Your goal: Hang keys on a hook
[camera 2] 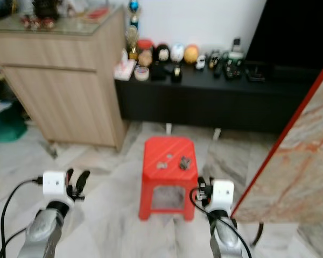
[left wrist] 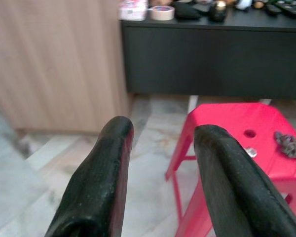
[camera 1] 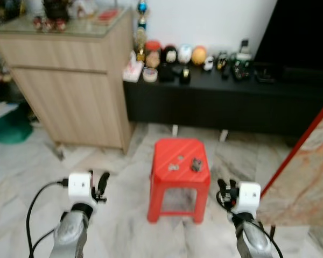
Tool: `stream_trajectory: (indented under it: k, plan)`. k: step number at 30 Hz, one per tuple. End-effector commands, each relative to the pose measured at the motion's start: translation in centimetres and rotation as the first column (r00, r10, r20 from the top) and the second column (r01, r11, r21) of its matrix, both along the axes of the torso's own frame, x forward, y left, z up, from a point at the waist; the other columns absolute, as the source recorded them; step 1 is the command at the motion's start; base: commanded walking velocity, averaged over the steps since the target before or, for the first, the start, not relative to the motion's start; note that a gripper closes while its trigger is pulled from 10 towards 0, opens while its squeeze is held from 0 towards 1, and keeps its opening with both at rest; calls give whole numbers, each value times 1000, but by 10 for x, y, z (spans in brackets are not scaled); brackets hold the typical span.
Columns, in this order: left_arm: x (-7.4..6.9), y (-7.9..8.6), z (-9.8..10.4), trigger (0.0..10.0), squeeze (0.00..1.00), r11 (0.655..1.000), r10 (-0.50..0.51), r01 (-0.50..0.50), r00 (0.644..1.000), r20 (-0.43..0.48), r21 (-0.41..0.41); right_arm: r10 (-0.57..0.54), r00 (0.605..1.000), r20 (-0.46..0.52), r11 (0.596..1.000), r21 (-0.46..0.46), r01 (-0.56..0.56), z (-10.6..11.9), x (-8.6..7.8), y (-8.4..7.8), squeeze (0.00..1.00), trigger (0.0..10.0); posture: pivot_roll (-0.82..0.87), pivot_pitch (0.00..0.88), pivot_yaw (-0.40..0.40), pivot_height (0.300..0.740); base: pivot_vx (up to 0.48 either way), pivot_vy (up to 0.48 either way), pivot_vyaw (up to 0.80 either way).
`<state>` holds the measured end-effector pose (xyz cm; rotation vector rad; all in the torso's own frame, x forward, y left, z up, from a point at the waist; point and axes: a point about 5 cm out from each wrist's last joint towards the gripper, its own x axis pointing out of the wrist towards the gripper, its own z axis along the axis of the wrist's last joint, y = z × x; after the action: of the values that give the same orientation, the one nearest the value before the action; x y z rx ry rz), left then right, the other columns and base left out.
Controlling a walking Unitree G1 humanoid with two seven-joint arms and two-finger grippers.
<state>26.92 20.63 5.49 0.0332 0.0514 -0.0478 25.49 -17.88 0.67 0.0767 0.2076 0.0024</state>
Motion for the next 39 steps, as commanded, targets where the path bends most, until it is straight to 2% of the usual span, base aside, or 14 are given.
stream_trajectory:
  k: [1,12,21,28,39]
  plan:
    - [0,4,1,10000,0,1000,5,-5,1000,-2,7,-12,1000,-12,1000,10,13,-1,0,-1,0,10000,41,0,-17,740,390,0,0]
    - [1,9,4,10000,0,1000,14,-14,1000,6,13,32,999,-44,999,-7,-32,-5,-1,-1,0,10000,58,0,-27,740,397,0,0]
    - [2,4,4,10000,0,1000,-9,9,1000,5,14,17,999,-35,1000,9,-16,-3,0,-2,0,10000,54,0,-21,740,386,0,47]
    - [2,-2,2,10000,0,999,-50,50,999,-8,4,-36,999,-24,999,11,36,-2,0,-8,0,10000,56,0,-28,740,0,0,0]
    - [0,-1,2,10000,0,999,-44,44,999,-4,1,-32,999,-17,999,12,32,1,3,-8,0,10000,62,0,-37,740,0,0,0]
